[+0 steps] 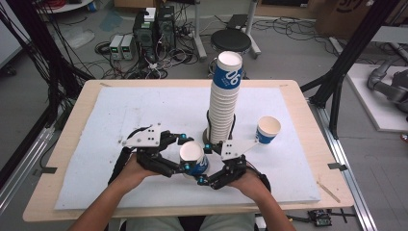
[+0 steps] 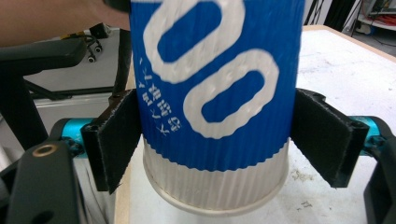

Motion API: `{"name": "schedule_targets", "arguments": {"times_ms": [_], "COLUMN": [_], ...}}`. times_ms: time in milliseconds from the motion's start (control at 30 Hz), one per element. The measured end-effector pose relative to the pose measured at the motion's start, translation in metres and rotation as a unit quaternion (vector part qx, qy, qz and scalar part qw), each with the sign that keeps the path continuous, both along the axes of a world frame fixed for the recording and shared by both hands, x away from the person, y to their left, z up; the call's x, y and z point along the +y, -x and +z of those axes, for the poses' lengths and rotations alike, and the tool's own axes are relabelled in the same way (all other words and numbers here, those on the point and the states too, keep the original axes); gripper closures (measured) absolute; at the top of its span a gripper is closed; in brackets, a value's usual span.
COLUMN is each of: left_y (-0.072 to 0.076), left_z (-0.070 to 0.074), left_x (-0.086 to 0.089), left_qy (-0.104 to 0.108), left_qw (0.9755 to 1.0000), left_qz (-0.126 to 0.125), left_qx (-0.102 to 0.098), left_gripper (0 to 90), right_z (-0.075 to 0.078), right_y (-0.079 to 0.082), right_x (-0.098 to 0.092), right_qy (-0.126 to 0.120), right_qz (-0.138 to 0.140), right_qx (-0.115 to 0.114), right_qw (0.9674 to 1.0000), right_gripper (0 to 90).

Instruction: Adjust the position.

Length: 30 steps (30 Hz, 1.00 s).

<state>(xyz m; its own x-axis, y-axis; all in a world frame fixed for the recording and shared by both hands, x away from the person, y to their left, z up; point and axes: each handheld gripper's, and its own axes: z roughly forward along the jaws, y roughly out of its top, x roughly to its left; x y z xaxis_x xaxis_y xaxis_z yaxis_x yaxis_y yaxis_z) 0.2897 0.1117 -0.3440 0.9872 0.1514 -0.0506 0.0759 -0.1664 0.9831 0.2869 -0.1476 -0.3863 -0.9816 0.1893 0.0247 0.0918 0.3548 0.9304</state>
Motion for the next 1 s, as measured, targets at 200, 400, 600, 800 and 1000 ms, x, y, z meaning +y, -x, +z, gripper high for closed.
{"name": "schedule_targets", "arguments": {"times_ms": [200,400,600,800,1000], "left_y": [0.0,-0.001,-0.001,-0.002,-0.003], "left_z": [0.0,-0.003,-0.007,-0.005,0.001], "left_x": [0.001,0.002,0.001,0.001,0.008], "left_qy": [0.006,-0.001,-0.017,-0.036,-0.043], "left_qw": [1.0,1.0,0.9996,0.9989,0.9987], "left_qz": [-0.002,0.006,0.009,0.01,-0.001], "left_qx": [-0.001,0.008,0.022,0.027,0.026], "left_gripper": [31.6,31.4,16.9,15.3,15.4], "right_z": [0.0,0.002,0.006,0.011,0.022], "right_y": [0.001,0.001,0.0,0.0,-0.005], "right_x": [-0.002,-0.002,0.002,0.006,0.006], "right_qy": [0.001,0.02,0.06,0.085,0.113], "right_qz": [0.007,-0.001,0.015,0.033,0.035], "right_qx": [-0.009,-0.014,-0.007,-0.008,-0.011], "right_qw": [0.9999,0.9997,0.9981,0.9958,0.9929], "right_gripper": [22.5,27.3,29.0,29.1,29.1]}}
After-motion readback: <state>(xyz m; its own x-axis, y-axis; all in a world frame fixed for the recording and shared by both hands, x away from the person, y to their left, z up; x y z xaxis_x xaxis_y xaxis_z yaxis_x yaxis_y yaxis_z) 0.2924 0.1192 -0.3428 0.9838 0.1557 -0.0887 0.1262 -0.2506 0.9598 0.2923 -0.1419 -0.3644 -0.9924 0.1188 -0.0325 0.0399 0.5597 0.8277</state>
